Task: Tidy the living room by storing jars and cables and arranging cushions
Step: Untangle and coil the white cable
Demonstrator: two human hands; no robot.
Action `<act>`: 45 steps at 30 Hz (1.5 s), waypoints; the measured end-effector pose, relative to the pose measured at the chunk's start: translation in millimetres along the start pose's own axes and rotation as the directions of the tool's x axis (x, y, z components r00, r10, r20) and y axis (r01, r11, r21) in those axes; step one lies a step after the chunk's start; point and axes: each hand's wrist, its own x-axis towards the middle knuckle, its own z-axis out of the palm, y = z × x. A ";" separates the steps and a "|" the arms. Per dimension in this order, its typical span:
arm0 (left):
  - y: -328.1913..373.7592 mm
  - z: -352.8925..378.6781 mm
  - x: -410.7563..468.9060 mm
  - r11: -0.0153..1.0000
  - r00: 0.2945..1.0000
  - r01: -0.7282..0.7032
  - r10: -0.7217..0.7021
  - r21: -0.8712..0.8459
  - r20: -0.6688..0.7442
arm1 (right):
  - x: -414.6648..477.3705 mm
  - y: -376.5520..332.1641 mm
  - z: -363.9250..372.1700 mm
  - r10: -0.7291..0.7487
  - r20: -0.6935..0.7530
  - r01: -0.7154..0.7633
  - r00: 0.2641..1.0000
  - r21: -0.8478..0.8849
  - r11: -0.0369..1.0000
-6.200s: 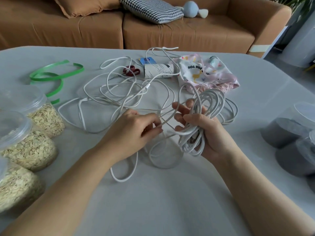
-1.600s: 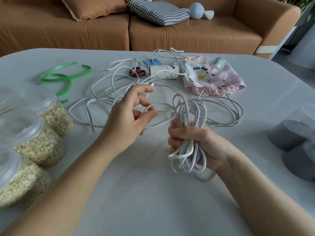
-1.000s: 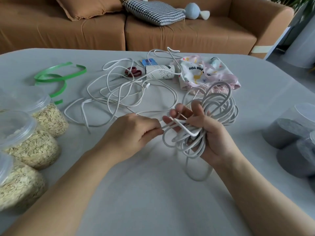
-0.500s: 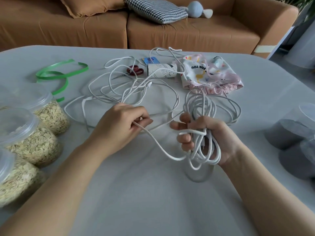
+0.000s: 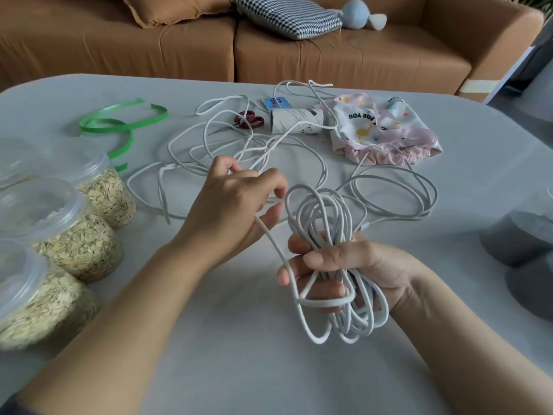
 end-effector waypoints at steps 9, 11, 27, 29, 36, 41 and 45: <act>-9.0 -2.1 -0.5 0.995 0.988 0.105 -0.104 0.003 -0.116 | 3.6 5.9 3.9 -0.013 -0.088 -0.004 0.996 -0.185 0.983; -10.5 -2.8 -1.6 0.992 0.982 0.128 -0.129 -0.017 -0.141 | 3.4 3.9 6.3 -0.086 -0.066 0.072 0.994 -0.203 0.977; -25.3 -1.3 -14.0 0.897 0.821 0.381 -0.439 -0.223 -0.364 | -5.6 -15.9 -23.4 -0.679 -0.435 0.734 0.591 -0.058 0.676; -26.1 -0.4 -14.3 0.888 0.813 0.379 -0.454 -0.261 -0.363 | -6.1 -16.5 -25.6 -0.676 -0.486 0.748 0.554 -0.065 0.661; -10.6 9.6 -12.5 0.877 0.841 0.368 -0.456 -0.310 -0.291 | -3.6 -13.8 -24.3 -0.643 -0.509 0.709 0.572 -0.087 0.700; -7.0 5.6 -6.1 0.827 0.792 0.345 -0.510 -0.443 -0.336 | -1.3 -12.8 -25.3 -0.615 -0.462 0.672 0.638 -0.056 0.739; -13.7 7.8 -6.6 0.815 0.802 0.317 -0.504 -0.486 -0.322 | -1.5 -11.9 -25.9 -0.612 -0.505 0.672 0.608 -0.083 0.736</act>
